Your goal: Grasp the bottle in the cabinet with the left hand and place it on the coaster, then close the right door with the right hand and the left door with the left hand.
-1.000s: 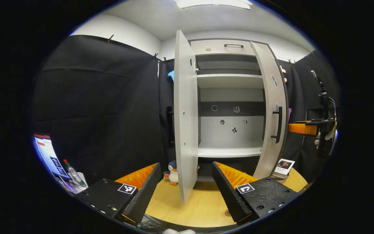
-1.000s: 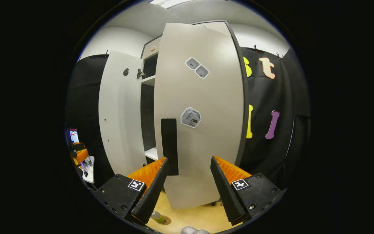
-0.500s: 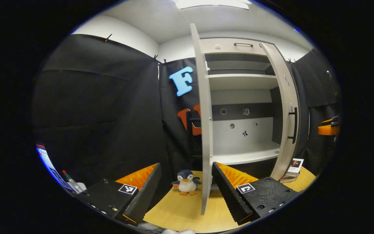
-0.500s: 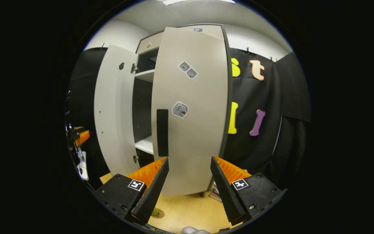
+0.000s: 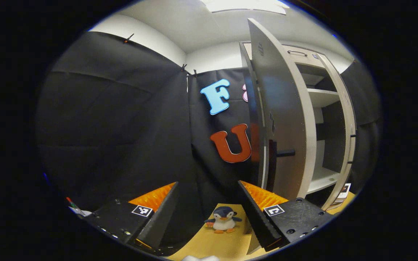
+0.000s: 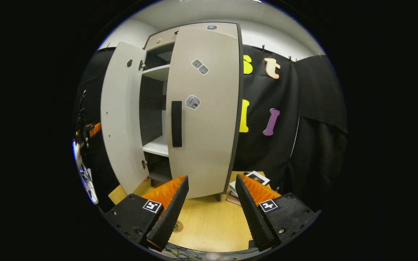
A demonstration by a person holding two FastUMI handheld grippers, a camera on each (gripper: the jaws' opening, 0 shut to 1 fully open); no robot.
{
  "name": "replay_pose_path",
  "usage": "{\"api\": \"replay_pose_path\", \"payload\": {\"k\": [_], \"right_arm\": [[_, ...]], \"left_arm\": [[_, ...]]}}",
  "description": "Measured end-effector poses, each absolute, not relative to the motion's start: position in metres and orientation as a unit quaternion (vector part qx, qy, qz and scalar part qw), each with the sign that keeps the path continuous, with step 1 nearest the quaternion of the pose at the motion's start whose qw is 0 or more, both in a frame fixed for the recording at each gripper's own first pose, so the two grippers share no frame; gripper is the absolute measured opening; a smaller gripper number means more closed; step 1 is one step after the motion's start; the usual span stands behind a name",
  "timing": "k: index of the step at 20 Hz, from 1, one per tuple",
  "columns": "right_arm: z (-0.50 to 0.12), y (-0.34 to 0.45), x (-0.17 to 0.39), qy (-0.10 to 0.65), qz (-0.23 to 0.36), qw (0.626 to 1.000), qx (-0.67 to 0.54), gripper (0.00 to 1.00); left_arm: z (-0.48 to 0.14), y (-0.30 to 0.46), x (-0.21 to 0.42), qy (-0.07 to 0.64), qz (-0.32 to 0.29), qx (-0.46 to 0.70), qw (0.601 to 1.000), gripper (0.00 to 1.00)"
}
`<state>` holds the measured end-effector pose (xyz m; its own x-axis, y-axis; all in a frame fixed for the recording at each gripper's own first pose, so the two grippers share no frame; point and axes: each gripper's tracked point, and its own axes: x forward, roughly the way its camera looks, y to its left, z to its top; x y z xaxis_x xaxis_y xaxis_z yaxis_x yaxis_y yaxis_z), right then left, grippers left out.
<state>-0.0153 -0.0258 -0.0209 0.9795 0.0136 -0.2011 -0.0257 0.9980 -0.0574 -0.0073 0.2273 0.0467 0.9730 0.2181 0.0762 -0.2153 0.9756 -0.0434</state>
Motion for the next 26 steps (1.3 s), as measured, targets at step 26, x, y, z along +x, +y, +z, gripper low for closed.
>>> {"api": "replay_pose_path", "payload": {"k": [26], "right_arm": [[-0.014,-0.083,-0.035,0.089,-0.037,0.995,-0.001,0.81]], "left_arm": [[0.051,0.158,0.007,-0.038,0.093,0.002,0.995,0.86]]}}
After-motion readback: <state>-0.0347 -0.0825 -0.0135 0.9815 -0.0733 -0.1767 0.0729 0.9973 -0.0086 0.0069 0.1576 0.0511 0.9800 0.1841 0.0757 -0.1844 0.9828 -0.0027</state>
